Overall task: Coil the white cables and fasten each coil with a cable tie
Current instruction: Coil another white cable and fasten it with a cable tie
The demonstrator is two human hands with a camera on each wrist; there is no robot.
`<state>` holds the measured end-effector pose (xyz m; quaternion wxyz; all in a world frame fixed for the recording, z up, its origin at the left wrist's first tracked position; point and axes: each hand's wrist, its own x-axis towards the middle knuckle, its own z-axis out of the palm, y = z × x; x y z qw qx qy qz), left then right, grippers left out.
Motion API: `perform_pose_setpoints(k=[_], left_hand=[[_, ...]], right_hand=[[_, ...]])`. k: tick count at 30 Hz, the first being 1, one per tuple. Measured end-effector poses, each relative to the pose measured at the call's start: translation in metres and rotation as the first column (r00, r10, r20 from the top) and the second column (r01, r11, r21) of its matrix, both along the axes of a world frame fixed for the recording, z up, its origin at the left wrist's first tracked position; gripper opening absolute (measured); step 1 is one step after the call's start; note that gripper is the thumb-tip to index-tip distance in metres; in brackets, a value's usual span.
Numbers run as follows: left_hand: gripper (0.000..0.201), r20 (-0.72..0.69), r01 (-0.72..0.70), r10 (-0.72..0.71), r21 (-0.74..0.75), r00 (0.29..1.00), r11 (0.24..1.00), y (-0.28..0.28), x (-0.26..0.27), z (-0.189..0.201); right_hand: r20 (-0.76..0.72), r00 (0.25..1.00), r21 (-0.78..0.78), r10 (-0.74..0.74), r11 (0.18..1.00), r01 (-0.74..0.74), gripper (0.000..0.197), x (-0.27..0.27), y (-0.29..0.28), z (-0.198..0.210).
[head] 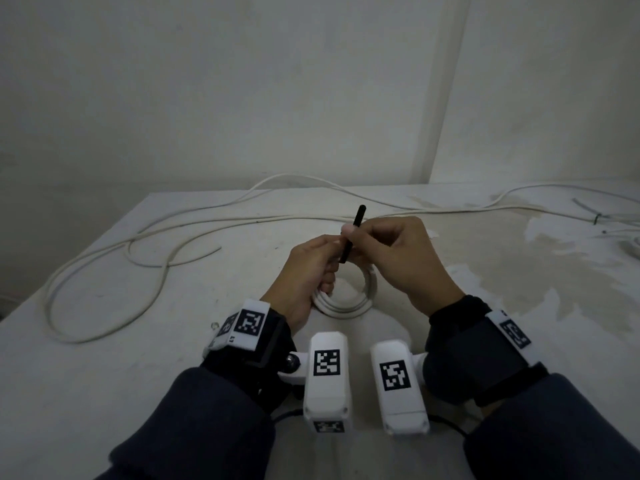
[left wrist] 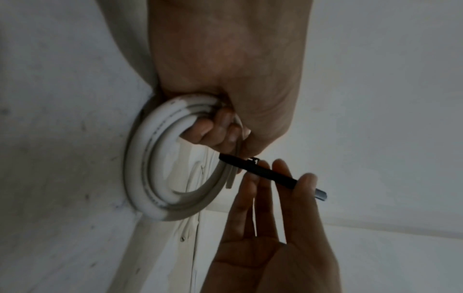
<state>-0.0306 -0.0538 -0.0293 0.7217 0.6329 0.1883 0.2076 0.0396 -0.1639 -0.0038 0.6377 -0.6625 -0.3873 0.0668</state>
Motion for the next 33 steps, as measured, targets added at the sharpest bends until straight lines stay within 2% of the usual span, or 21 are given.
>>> perform_pose_setpoints(k=[2,5,10,16,19,22,27,33], left_hand=[[0.021,0.004,-0.005,0.006,-0.013,1.000,1.000,0.0000,0.0000,0.0003],[0.020,0.013,-0.011,0.011,-0.018,1.000,1.000,0.0003,0.0002,0.0000],[0.020,0.026,-0.026,0.027,-0.024,0.999,0.999,-0.0020,0.0019,-0.0014],[0.021,0.069,-0.031,0.035,-0.060,0.997,0.998,-0.0044,0.0021,-0.0004],[0.022,0.066,-0.046,0.050,-0.052,0.997,0.998,-0.0044,0.0012,-0.0007],[0.022,0.059,-0.047,0.048,-0.030,0.997,0.998,-0.0037,0.0010,-0.0013],[0.022,0.043,-0.017,0.016,0.028,0.999,0.999,-0.0047,0.0003,-0.0018],[0.017,0.044,-0.019,0.018,0.023,0.999,1.000,-0.0051,0.0006,-0.0017]], right_hand=[[-0.101,0.995,0.072,0.020,0.997,-0.013,0.020,-0.0024,0.0008,0.0023],[-0.108,0.993,0.086,0.040,0.996,-0.031,0.014,-0.0046,-0.0010,0.0046],[-0.177,0.983,0.111,0.057,0.993,-0.037,0.040,0.0004,-0.0058,0.0041],[-0.263,0.965,0.078,-0.007,0.997,0.029,0.021,0.0026,-0.0030,0.0018],[-0.258,0.966,0.005,0.033,0.999,-0.033,0.026,0.0026,-0.0036,0.0006],[-0.270,0.960,0.001,0.071,0.997,-0.073,0.032,0.0018,-0.0045,0.0016],[-0.235,0.970,-0.024,0.070,0.997,-0.078,0.024,0.0016,-0.0044,0.0010],[-0.182,0.982,-0.049,0.053,0.997,-0.063,0.018,0.0026,-0.0045,0.0004]])
